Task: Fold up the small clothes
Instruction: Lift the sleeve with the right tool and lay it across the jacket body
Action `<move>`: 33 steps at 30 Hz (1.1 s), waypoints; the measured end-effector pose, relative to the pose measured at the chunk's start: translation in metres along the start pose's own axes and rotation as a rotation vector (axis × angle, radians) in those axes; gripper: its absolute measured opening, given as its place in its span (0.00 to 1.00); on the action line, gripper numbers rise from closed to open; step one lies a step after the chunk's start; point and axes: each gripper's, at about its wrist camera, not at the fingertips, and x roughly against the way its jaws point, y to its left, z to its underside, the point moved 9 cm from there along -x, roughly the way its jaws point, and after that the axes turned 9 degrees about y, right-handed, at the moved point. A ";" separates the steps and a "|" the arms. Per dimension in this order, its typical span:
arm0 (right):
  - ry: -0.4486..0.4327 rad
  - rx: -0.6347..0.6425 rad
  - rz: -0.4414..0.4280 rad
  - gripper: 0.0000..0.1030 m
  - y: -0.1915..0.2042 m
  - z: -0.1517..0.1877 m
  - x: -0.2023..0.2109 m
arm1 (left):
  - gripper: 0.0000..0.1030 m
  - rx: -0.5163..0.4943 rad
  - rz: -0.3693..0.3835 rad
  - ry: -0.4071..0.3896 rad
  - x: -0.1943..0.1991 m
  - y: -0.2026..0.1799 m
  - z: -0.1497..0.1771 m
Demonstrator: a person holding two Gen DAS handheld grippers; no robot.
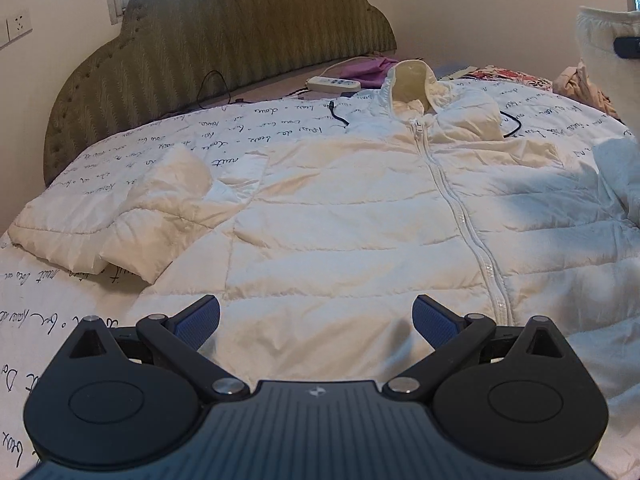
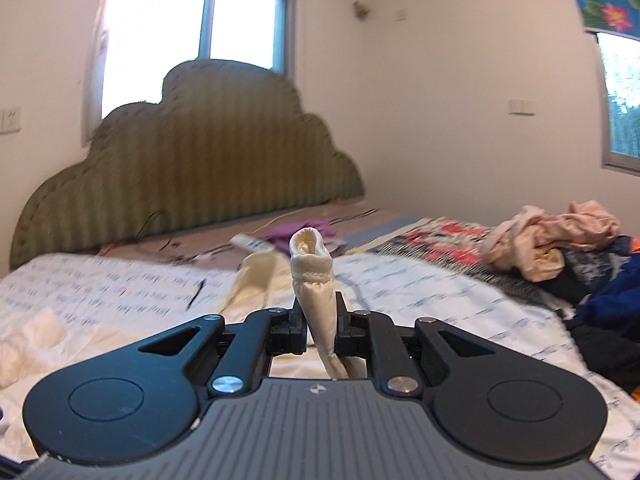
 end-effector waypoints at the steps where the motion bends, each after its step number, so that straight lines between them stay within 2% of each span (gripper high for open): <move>1: 0.016 0.008 -0.011 0.16 0.010 0.003 -0.005 | 1.00 0.000 -0.003 0.000 -0.002 0.000 0.001; 8: 0.106 0.048 -0.069 0.17 0.066 0.027 -0.034 | 1.00 0.007 0.013 0.034 -0.015 0.001 0.009; 18: 0.168 0.024 -0.106 0.17 0.089 0.041 -0.053 | 1.00 0.018 0.031 0.063 -0.026 0.001 0.019; 33: 0.249 -0.002 -0.195 0.17 0.145 0.054 -0.087 | 1.00 0.006 0.037 0.001 -0.032 -0.002 0.027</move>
